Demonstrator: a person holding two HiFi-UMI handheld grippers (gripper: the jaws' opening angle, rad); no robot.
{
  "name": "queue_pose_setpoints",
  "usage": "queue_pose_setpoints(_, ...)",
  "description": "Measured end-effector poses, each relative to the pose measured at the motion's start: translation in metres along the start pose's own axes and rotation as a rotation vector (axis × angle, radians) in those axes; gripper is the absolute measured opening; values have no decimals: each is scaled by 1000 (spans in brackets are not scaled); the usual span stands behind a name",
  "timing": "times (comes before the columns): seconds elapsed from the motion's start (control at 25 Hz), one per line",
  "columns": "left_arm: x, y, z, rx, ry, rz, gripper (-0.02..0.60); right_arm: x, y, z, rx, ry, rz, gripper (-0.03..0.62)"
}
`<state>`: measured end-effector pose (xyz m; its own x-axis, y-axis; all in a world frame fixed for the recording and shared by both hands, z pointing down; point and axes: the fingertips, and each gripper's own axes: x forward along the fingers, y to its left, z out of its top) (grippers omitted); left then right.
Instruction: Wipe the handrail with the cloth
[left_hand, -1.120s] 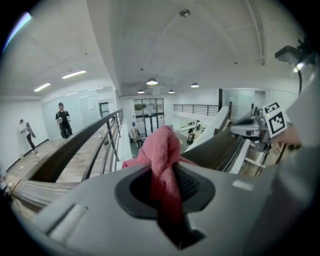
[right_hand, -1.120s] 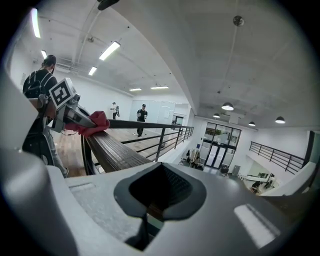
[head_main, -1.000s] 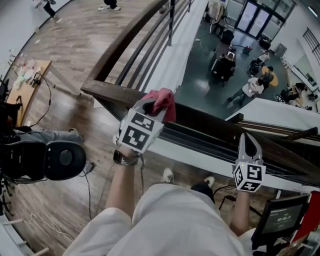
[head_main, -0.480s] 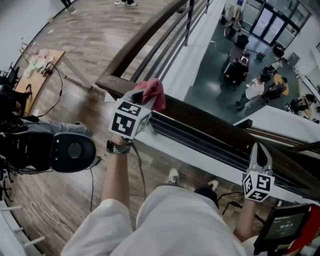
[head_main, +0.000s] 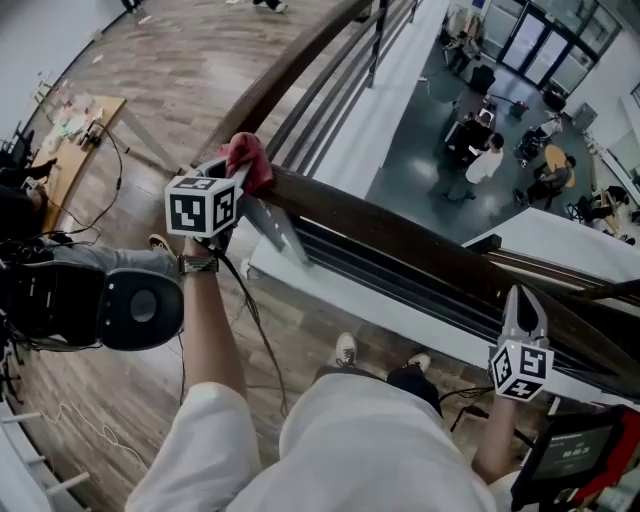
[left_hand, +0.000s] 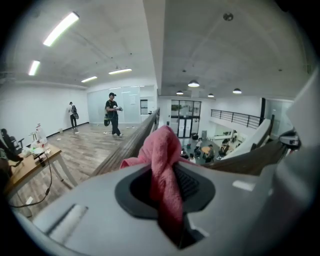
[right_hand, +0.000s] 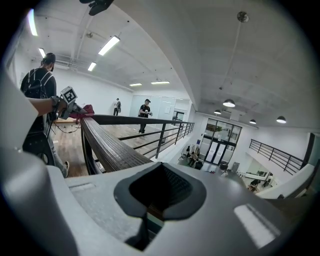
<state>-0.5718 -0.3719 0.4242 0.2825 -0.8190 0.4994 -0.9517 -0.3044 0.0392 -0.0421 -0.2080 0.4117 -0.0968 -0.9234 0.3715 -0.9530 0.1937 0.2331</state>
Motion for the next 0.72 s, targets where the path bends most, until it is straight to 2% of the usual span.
queue_pose_setpoints(0.36, -7, 70, 3, -88, -38, 56, 72, 0, 3, -2, 6, 17, 15, 2)
queue_pose_setpoints(0.6, -9, 86, 4, -88, -23, 81, 72, 0, 6, -1, -4, 14, 18, 2)
queue_pose_setpoints(0.72, -11, 87, 5, -55, -19, 123, 72, 0, 8, 2, -9, 8, 16, 2)
